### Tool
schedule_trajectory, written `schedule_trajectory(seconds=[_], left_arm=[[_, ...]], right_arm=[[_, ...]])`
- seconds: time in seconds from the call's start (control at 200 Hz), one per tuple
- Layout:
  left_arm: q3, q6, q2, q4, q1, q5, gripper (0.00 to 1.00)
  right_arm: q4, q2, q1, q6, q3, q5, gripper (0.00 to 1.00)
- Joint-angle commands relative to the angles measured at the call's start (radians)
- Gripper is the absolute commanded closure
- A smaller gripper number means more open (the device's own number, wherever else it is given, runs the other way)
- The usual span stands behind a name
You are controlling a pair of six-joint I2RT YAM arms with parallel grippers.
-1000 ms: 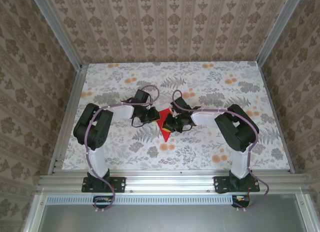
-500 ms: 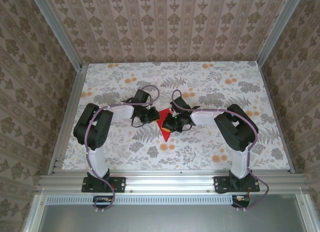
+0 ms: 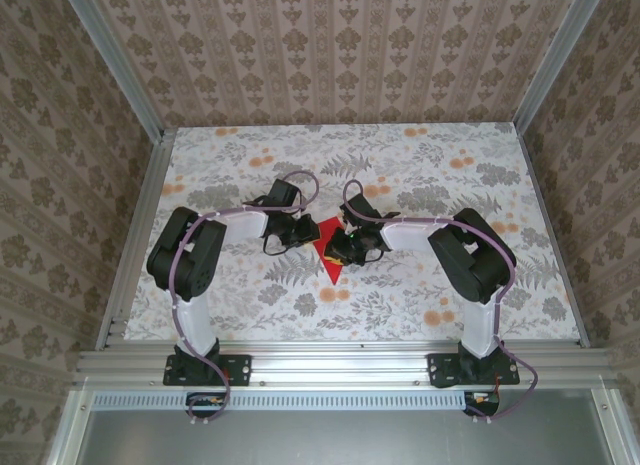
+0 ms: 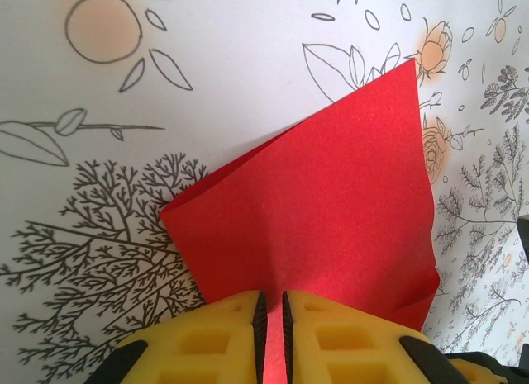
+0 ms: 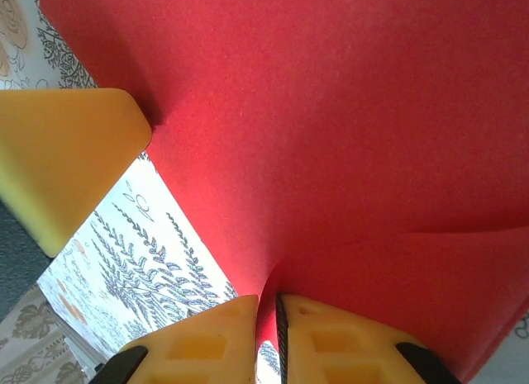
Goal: Fold a paper plane with a square sheet of paper (pick it up from the middle)
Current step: Third fold the triangle at the center of the table.
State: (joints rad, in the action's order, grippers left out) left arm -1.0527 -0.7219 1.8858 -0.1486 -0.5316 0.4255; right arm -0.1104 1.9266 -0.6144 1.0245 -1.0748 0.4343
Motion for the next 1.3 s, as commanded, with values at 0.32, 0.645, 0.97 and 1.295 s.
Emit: schedule_trajectory(seconds=[0.32, 0.645, 0.97, 1.295], left_arm=[[0.016, -0.006, -0.054, -0.045, 0.017, -0.006, 0.83], [0.083, -0.035, -0.153, -0.012, 0.038, 0.064, 0.82], [0.108, -0.057, -0.151, 0.004, -0.024, 0.115, 0.83], [0.091, -0.083, -0.092, -0.021, -0.067, 0.101, 0.96]], right_arm=[[-0.024, 0.037, -0.005, 0.003, -0.002, -0.034, 0.64], [-0.018, 0.04, -0.005, 0.008, 0.023, -0.043, 0.82], [-0.04, 0.04, -0.005, 0.001, 0.032, -0.051, 1.0], [-0.042, 0.042, -0.005, 0.008, 0.032, -0.055, 1.0]])
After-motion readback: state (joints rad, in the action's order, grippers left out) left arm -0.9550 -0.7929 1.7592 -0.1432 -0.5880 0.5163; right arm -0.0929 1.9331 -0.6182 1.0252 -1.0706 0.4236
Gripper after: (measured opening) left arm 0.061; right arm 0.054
